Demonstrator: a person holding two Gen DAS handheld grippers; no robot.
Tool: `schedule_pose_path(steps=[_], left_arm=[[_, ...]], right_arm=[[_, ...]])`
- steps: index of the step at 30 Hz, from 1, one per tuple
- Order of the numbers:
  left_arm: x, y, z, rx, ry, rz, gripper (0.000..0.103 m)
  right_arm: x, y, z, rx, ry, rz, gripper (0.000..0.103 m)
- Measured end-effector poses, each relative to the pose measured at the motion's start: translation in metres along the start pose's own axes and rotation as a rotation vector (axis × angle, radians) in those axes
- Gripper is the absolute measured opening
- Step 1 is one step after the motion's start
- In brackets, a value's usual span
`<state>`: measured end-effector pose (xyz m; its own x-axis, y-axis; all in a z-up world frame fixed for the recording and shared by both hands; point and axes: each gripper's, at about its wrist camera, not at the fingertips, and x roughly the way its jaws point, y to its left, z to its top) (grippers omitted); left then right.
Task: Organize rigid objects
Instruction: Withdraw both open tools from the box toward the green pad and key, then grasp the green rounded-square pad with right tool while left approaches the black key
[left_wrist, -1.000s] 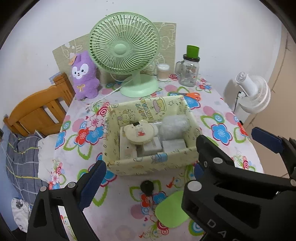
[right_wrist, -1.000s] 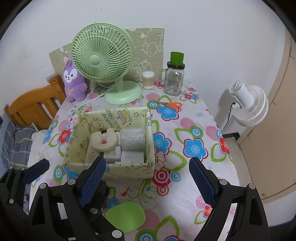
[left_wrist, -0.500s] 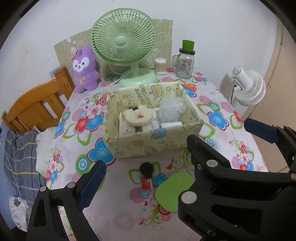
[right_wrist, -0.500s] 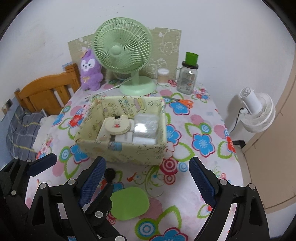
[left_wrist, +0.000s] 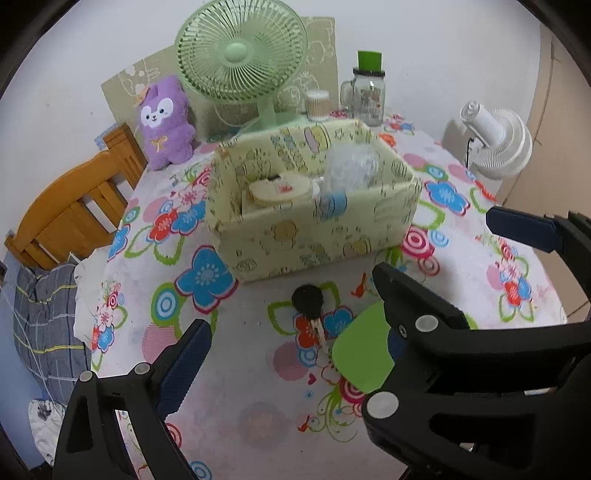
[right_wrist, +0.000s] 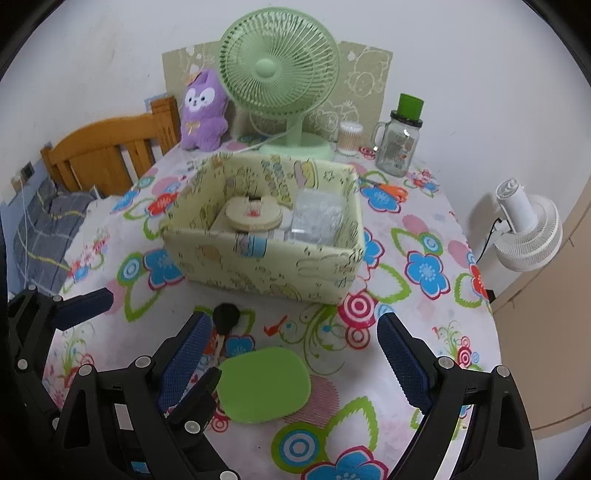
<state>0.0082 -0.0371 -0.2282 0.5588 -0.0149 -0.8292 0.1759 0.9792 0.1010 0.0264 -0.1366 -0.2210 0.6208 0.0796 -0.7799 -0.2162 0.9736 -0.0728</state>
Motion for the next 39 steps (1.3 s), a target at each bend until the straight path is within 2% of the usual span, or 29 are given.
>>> schedule_pose_path(steps=[6,14,24,36,39], left_arm=[[0.014,0.001,-0.015,0.039,0.015,0.001,0.098],[0.037,0.003,-0.035,0.079,0.050,-0.048,0.098],[0.058,-0.001,-0.051,0.091,0.093,-0.090,0.098],[0.065,0.000,-0.060,0.083,0.118,-0.120,0.099],[0.066,0.002,-0.061,0.070,0.124,-0.126,0.099]], right_arm=[[0.022,0.008,-0.013,-0.017,0.058,0.040,0.093],[0.051,0.015,-0.032,-0.027,0.126,0.063,0.098],[0.077,0.016,-0.047,-0.038,0.194,0.064,0.102],[0.098,0.025,-0.058,-0.076,0.273,0.097,0.103],[0.099,0.026,-0.059,-0.072,0.263,0.089,0.103]])
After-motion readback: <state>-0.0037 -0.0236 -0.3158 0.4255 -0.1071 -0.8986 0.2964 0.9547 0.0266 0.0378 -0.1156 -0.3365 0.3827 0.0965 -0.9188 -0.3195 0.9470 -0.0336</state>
